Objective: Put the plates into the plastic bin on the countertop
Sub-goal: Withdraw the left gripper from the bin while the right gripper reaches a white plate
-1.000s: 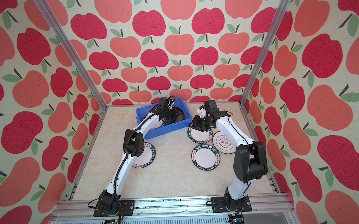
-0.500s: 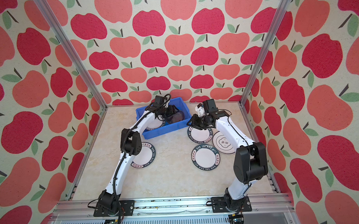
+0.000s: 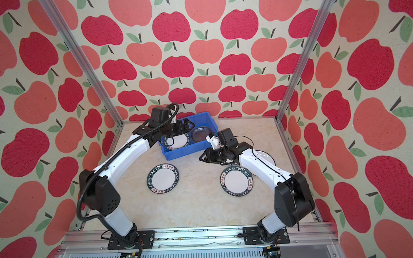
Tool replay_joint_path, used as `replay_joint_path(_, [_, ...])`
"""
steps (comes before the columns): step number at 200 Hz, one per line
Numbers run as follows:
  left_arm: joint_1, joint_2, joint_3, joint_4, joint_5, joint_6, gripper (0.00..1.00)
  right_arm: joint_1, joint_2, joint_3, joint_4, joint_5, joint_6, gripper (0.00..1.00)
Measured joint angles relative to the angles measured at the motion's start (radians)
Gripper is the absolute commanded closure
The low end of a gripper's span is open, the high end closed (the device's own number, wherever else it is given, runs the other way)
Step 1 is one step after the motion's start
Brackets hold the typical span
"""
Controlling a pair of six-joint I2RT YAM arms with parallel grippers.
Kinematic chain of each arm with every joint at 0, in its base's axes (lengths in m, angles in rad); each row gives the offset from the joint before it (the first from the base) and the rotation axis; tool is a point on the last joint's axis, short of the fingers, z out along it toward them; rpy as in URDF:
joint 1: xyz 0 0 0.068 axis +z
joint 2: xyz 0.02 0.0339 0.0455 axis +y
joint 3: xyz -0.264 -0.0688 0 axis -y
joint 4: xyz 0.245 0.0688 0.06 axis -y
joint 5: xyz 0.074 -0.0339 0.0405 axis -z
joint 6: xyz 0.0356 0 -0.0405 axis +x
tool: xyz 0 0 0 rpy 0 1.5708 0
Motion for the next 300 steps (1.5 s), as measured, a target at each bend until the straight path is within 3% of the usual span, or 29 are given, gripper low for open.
replay_joint_path(14, [-0.046, -0.172, -0.153, -0.004, -0.068, -0.018, 0.03, 0.036, -0.001, -0.031, 0.027, 0.0, 0.006, 0.42])
replay_joint_path(55, [-0.172, -0.602, -0.496, -0.058, -0.247, -0.124, 0.04, 0.081, 0.021, -0.069, 0.113, -0.021, 0.034, 0.56])
replay_joint_path(103, [-0.282, -0.919, -0.762, -0.187, -0.443, -0.294, 0.05, 0.082, 0.177, -0.069, 0.251, -0.083, 0.076, 0.56])
replay_joint_path(144, [-0.298, -1.043, -0.927, -0.233, -0.516, -0.396, 0.06, 0.097, 0.319, -0.068, 0.353, -0.129, 0.117, 0.52])
replay_joint_path(187, [-0.298, -1.107, -1.023, -0.208, -0.533, -0.436, 0.06, 0.122, 0.426, -0.047, 0.409, -0.153, 0.15, 0.59])
replay_joint_path(300, [-0.297, -1.243, -1.071, -0.225, -0.56, -0.487, 0.07, 0.175, 0.61, 0.046, 0.614, -0.229, 0.309, 0.66])
